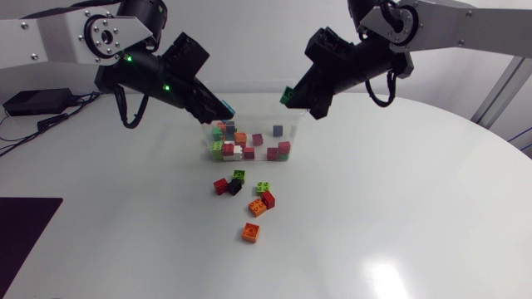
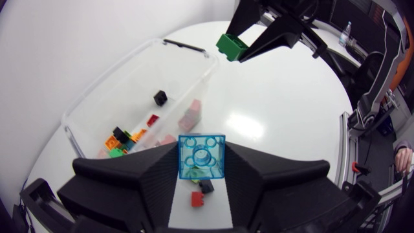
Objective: Place the duplo bricks in the container
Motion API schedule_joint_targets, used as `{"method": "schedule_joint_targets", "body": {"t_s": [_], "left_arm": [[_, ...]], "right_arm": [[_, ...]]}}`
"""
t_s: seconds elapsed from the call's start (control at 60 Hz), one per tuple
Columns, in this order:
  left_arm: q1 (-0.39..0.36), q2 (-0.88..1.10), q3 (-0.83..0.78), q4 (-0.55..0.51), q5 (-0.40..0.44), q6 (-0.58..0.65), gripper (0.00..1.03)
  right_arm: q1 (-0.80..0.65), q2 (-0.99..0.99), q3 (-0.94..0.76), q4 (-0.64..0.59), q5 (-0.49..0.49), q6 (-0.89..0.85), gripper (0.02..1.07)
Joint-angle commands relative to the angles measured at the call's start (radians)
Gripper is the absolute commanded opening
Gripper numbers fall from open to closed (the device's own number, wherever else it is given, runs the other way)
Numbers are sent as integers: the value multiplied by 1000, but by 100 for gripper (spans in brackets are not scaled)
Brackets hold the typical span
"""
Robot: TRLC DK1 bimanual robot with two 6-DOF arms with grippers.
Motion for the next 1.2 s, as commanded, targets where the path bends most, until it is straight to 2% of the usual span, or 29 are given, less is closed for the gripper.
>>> {"method": "schedule_joint_targets", "body": {"t_s": [0.0,0.183,0.333,0.467,0.55,0.6,0.65,0.667,0.683,0.717,0.733,0.767,0.9,0.983,1.083,1.183], "left_arm": [[36,68,52,55,17,-70,34],[96,183,162,158,39,-153,34],[117,236,222,253,37,-219,34],[125,290,289,295,33,-254,36],[125,333,331,301,5,-264,41],[122,353,339,301,-17,-261,46],[119,358,331,305,-38,-253,59],[119,358,329,307,-41,-253,61],[119,356,323,308,-47,-250,70],[119,355,319,310,-47,-248,77],[122,350,312,316,-49,-244,89],[126,336,305,318,-49,-244,95],[152,227,210,353,-47,-230,97],[168,128,113,370,-47,-207,97],[178,-12,-22,342,-47,-135,97],[181,-92,-99,256,-41,-58,97]], "right_arm": [[-8,69,68,37,9,107,23],[-3,178,192,90,54,207,23],[11,259,281,113,81,253,23],[23,344,378,112,114,280,23],[29,399,430,107,138,284,23],[32,430,461,104,157,288,34],[34,459,490,95,180,291,61],[34,466,499,92,184,293,73],[34,473,507,86,187,296,84],[35,480,518,76,195,299,98],[37,480,519,75,197,299,100],[37,476,519,73,198,300,102],[35,382,456,75,200,303,102],[35,270,335,89,197,297,102],[41,132,153,127,197,299,102],[49,20,4,136,198,322,102]]}}
